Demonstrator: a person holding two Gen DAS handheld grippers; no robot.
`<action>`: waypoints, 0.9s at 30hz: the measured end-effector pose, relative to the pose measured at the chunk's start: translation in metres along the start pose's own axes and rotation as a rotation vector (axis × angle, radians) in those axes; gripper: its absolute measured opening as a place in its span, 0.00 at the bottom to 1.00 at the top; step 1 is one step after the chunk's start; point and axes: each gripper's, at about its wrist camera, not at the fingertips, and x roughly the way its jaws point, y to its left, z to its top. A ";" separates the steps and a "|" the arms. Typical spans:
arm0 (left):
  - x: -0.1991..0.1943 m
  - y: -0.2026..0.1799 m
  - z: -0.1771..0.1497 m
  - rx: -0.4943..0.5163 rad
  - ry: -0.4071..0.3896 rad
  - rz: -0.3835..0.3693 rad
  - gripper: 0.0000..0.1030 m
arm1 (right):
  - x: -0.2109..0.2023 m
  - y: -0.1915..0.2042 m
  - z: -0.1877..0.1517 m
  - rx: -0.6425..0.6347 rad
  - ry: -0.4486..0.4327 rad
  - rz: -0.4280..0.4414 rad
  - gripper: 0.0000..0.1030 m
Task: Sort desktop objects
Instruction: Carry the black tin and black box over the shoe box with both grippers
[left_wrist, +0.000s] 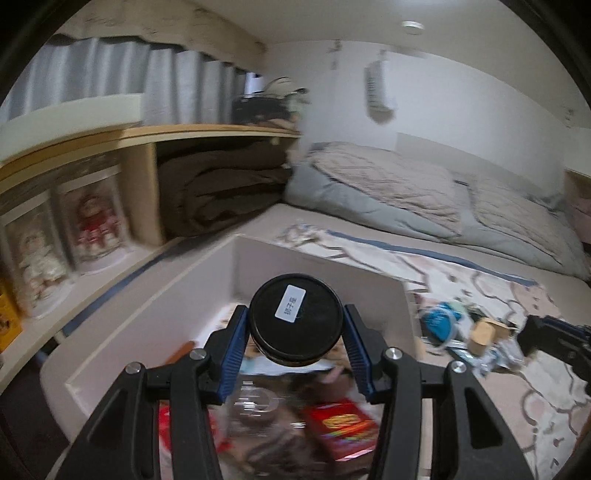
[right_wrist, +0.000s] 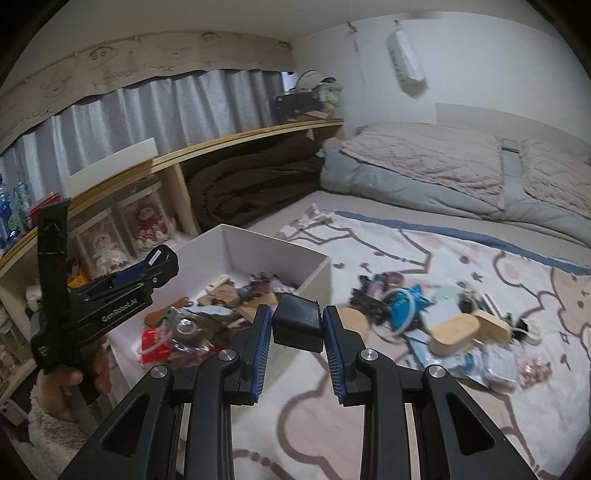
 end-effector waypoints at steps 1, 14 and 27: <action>0.001 0.006 0.000 -0.006 0.004 0.017 0.49 | 0.004 0.005 0.002 -0.003 0.003 0.010 0.28; 0.019 0.062 -0.013 -0.073 0.058 0.163 0.49 | 0.060 0.061 0.007 -0.054 0.105 0.109 0.28; 0.032 0.071 -0.020 -0.061 0.092 0.186 0.49 | 0.115 0.089 0.000 -0.130 0.312 0.080 0.28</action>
